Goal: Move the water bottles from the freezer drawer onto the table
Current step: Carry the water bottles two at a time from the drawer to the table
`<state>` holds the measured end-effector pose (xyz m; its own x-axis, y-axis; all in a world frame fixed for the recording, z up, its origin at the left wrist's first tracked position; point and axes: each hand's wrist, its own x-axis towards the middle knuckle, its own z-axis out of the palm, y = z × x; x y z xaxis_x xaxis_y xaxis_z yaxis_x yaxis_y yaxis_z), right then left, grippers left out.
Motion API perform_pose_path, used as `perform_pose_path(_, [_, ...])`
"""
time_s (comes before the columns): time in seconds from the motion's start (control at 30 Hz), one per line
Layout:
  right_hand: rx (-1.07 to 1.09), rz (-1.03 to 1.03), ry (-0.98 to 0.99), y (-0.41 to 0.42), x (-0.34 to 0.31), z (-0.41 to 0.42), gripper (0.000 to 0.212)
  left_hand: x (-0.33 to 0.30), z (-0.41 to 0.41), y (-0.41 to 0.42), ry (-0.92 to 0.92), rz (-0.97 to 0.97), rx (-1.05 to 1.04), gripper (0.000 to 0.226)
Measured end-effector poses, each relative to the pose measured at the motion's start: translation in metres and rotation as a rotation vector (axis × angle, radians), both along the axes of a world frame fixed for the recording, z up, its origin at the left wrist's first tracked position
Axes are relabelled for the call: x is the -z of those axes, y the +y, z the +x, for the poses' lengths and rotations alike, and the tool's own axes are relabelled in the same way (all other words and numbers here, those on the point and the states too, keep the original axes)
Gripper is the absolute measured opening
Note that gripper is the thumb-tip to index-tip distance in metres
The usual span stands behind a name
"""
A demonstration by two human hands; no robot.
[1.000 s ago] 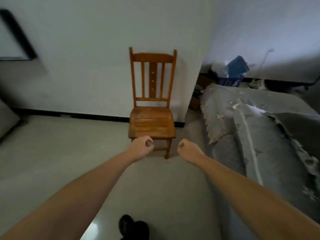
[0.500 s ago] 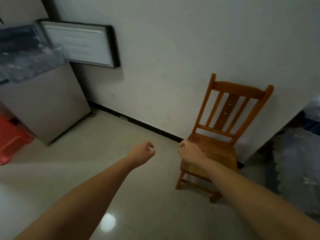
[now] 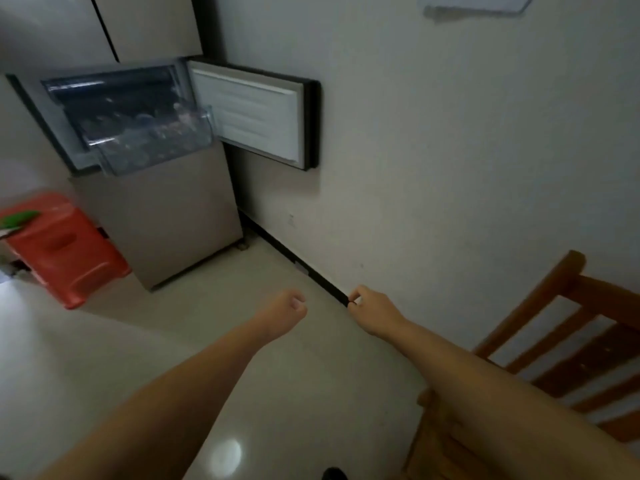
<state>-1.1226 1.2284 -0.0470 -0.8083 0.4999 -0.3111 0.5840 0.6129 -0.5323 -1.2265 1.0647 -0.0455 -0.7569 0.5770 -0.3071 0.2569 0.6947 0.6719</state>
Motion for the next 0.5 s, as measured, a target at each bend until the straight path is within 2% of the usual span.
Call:
perform_pose_path(0.2, [-0.175,0.004,-0.008,0.026,-0.007,-0.122,0.027,-0.007,-0.085,0.013,-0.001,0.009,-0.139,0.03])
perform_pose_path(0.5, [-0.403,0.001,0.021,-0.013,-0.002,-0.314,0.028,-0.003,-0.239,-0.046,0.055,-0.047,-0.314,0.03])
